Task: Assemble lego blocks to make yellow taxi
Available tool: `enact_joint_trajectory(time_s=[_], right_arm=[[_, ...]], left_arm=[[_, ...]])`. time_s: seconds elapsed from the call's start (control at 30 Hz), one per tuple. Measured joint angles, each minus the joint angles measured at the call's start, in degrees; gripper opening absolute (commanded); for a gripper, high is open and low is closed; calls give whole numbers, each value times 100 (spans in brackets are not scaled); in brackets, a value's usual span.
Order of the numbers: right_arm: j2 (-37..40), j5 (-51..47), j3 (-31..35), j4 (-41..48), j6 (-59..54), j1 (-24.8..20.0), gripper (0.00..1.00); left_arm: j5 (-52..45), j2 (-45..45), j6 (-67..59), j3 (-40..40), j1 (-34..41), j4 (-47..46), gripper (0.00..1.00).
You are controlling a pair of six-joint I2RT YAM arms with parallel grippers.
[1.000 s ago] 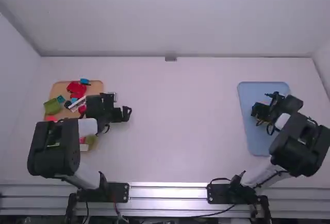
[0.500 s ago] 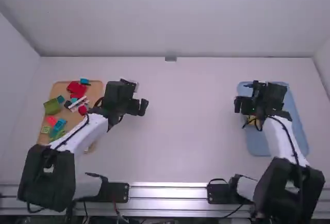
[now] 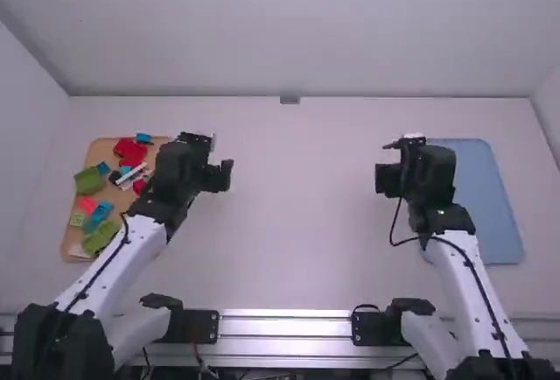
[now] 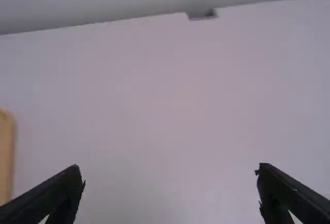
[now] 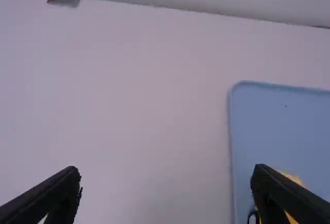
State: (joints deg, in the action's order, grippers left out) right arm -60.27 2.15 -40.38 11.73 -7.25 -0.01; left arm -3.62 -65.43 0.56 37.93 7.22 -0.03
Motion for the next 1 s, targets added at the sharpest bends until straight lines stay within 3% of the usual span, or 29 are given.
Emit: enact_joint_trajectory(time_s=[0.37, 1.0], right_arm=[[1191, -166, 1121, -1117, 619, 0, 63], [3617, -190, 3545, -1156, 702, 0, 21]], left_arm=[[345, 1128, -15, -1132, -721, -9, 64], [348, 3595, -15, -3547, -723, -9, 22]])
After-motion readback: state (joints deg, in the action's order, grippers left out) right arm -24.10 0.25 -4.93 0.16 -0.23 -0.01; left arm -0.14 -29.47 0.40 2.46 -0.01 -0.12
